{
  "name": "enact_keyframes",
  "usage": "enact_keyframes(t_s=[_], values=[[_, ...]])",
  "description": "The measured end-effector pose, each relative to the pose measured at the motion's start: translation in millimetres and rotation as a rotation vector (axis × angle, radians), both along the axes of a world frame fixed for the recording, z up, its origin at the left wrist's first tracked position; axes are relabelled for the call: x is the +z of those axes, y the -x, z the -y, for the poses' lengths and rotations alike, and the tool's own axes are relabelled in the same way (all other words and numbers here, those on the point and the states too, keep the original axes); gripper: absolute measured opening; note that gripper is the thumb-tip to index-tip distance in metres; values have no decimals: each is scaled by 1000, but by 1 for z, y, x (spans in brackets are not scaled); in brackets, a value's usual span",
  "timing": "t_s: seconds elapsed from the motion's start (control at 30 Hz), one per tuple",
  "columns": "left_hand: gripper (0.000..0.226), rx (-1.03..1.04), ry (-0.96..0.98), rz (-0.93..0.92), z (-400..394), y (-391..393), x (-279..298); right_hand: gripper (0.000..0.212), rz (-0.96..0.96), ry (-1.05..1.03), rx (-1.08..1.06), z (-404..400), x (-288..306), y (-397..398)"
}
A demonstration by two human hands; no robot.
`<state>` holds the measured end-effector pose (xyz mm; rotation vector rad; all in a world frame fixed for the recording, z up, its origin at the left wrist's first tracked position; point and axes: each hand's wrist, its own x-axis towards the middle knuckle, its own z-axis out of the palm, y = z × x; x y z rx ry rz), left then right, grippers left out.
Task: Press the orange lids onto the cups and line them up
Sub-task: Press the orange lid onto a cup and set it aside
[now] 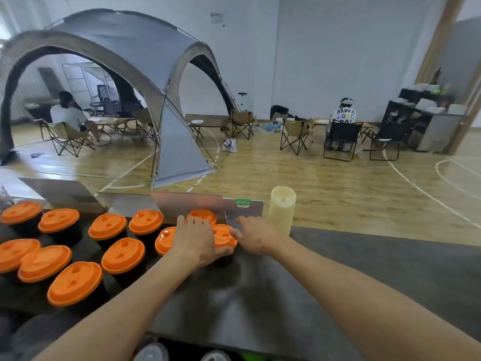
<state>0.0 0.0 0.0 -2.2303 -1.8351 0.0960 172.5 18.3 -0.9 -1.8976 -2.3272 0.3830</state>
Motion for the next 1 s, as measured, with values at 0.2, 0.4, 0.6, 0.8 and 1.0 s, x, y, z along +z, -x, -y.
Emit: enact_keyframes(t_s=[0.2, 0.4, 0.6, 0.8, 1.0], values=[[89, -24, -24, -14, -3, -1, -13, 45, -42, 46, 20, -5, -10, 10], [82, -56, -36, 35, -1, -5, -15, 39, -54, 35, 39, -3, -9, 6], [84, -99, 21, 81, 5, -18, -16, 38, -87, 59, -37, 7, -7, -13], [80, -231, 172, 169, 10, -60, -12, 30, -241, 85, -155, 43, -8, -69], [83, -385, 325, 231, 18, -129, -7, 27, -204, 37, -337, 91, -7, -133]])
